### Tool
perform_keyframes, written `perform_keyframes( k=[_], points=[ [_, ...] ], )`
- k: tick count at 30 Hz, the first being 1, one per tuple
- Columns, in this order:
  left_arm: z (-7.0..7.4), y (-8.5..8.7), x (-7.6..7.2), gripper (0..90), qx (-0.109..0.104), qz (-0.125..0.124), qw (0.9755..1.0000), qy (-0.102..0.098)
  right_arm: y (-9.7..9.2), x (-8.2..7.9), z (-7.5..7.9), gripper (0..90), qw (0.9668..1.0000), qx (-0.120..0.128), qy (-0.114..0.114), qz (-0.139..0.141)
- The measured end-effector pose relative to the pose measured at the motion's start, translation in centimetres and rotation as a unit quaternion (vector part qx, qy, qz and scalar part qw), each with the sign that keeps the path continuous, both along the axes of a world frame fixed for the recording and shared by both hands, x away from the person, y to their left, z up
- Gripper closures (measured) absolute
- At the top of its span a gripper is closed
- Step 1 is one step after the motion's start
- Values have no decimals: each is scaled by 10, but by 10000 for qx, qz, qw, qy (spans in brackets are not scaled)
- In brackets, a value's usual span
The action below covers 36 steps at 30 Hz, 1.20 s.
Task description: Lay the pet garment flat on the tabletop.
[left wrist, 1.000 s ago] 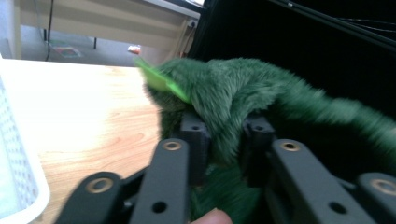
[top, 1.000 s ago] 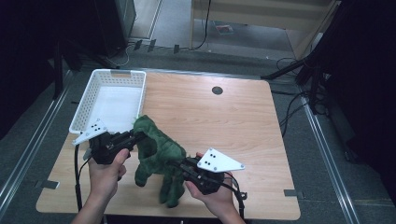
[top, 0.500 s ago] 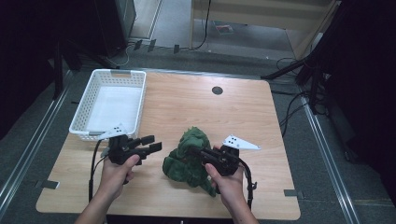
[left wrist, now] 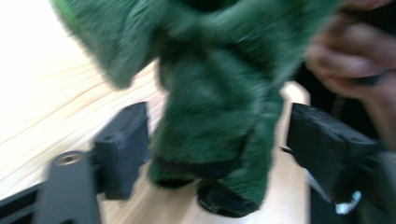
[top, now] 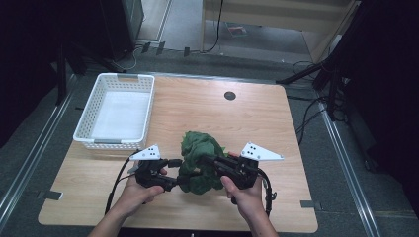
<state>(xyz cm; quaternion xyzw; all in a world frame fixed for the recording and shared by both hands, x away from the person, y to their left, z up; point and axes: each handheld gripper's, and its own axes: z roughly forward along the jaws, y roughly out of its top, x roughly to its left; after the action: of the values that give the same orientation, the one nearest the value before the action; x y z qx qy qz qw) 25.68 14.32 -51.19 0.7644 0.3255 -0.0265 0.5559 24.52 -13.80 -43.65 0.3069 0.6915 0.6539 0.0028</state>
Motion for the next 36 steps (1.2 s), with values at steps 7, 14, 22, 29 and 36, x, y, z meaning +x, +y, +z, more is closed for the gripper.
perform_keyframes(
  k=[7,14,22,29,36],
  points=[
    [12,17,-2,868,-101,139,9988,-460,-3,1,2,856,9999,-99,-105,19],
    [51,43,-14,890,-100,448,9918,-1192,-14,7,1,855,9981,-392,-170,-444],
    [97,51,-41,887,-293,292,9780,-2044,-15,2,11,842,9973,-408,-357,-496],
    [84,52,-35,884,-266,315,9821,-1838,-13,2,15,838,9938,-597,-337,-872],
    [76,46,-30,881,-169,209,9844,-1739,-19,12,2,847,9931,-657,-192,-949]
  ],
)
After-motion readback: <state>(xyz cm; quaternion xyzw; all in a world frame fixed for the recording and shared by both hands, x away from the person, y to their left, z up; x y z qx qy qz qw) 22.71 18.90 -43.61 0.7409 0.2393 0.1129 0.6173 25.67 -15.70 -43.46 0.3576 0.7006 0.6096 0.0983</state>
